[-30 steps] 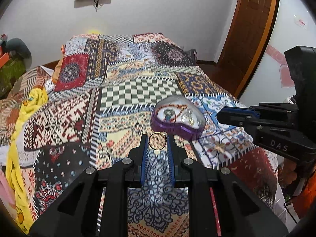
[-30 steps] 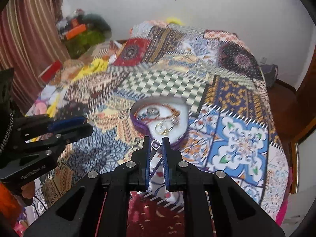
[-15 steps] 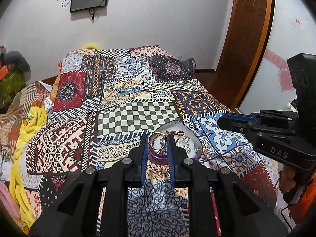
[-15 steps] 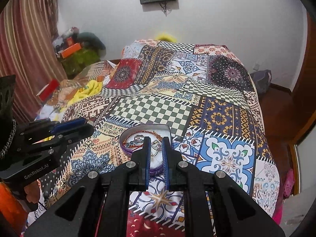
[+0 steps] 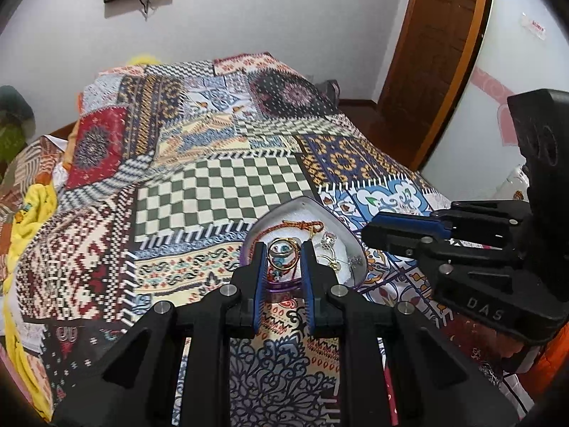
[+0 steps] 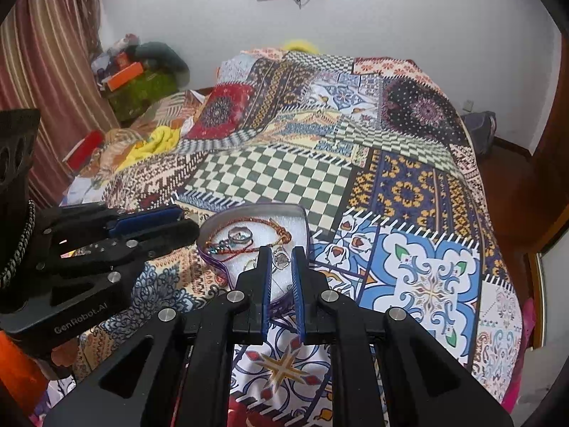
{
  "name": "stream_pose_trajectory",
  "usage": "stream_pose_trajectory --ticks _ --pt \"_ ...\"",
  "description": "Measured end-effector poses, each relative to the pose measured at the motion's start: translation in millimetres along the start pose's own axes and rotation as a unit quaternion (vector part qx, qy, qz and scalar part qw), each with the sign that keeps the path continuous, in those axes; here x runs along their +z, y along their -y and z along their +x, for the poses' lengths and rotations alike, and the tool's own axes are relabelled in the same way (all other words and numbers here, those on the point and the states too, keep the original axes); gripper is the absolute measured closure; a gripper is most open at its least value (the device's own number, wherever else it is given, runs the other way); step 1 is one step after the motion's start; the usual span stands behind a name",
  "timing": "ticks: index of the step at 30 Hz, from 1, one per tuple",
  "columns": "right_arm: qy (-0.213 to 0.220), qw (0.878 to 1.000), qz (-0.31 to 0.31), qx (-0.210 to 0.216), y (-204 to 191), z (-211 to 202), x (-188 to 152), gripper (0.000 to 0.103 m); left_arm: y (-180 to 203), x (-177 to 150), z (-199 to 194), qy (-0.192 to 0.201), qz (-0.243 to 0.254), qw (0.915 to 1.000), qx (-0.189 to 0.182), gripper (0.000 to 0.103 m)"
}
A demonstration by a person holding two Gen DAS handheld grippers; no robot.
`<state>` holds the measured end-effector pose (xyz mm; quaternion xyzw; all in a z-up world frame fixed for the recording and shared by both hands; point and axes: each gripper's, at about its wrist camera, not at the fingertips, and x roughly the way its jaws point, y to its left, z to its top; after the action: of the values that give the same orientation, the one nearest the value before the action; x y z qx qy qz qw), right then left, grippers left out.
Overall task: Organize jewelry
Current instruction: 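Lower the gold ring into the tin and open the left tool, then lift both tools up and away from the tin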
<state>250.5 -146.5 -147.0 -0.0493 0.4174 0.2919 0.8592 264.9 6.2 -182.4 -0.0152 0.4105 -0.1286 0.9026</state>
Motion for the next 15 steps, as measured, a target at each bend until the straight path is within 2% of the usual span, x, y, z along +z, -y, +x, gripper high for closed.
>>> stream_pose_trajectory --ticks 15 --pt "-0.025 1.0 -0.006 0.011 4.7 20.9 -2.0 0.093 -0.1 2.0 27.2 -0.027 0.001 0.9995 -0.017 0.086"
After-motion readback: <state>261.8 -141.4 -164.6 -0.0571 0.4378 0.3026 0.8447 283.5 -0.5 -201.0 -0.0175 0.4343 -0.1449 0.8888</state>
